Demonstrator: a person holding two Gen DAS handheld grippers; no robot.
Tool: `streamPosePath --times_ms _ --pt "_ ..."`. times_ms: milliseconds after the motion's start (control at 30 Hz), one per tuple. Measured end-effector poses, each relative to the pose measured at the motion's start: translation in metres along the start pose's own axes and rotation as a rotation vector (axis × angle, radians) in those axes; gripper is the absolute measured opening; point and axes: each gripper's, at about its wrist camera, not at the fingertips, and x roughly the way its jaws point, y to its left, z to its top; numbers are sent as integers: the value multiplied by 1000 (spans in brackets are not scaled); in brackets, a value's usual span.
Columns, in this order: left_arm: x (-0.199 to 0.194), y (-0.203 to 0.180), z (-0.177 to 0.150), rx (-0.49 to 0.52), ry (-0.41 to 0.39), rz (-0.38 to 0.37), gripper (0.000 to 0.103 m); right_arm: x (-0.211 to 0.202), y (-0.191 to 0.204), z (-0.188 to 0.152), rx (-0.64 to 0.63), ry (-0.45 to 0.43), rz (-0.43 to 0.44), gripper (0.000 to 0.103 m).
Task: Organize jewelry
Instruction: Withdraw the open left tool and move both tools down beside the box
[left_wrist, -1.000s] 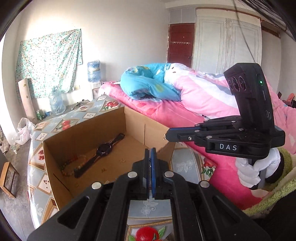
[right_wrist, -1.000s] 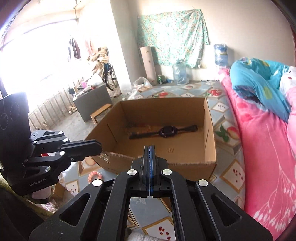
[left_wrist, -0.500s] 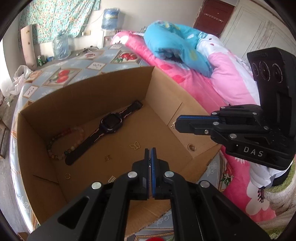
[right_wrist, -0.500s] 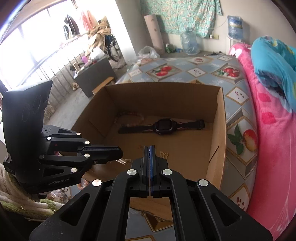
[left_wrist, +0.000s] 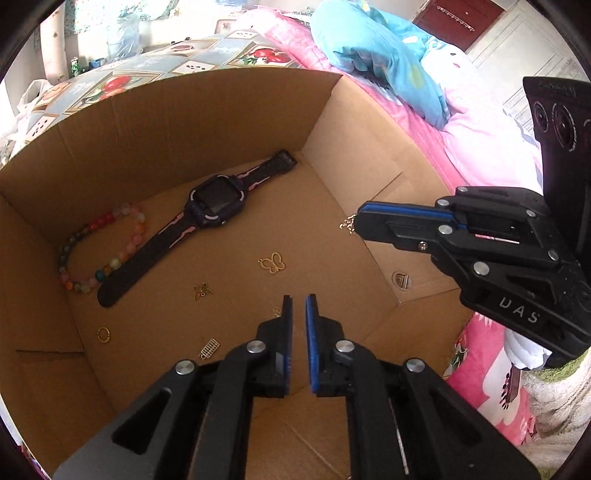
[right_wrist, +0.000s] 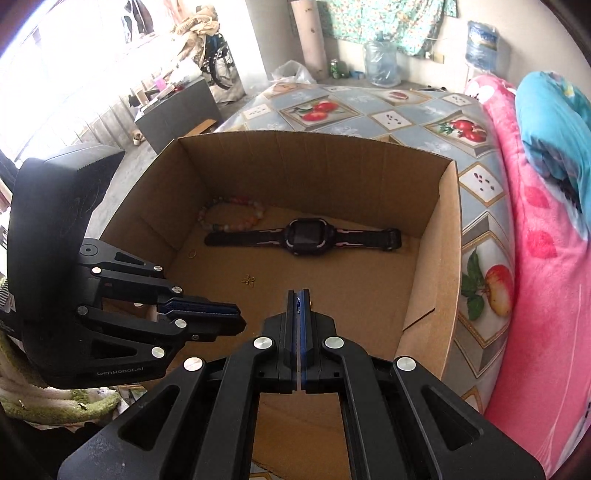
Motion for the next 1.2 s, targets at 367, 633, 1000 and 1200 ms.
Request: streamPosePath --times_ms 367,633,1000,1200 --pt "-39 2 -5 -11 -160 34 20 6 -2 10 6 46 8 0" --pt "-81 2 -31 -25 -293 100 32 17 0 23 -31 67 -76 3" --pt "-115 14 -65 -70 -379 128 37 -7 -1 19 -1 2 -100 5" --pt "-132 13 -84 -66 -442 165 42 -55 9 3 32 -146 -72 13"
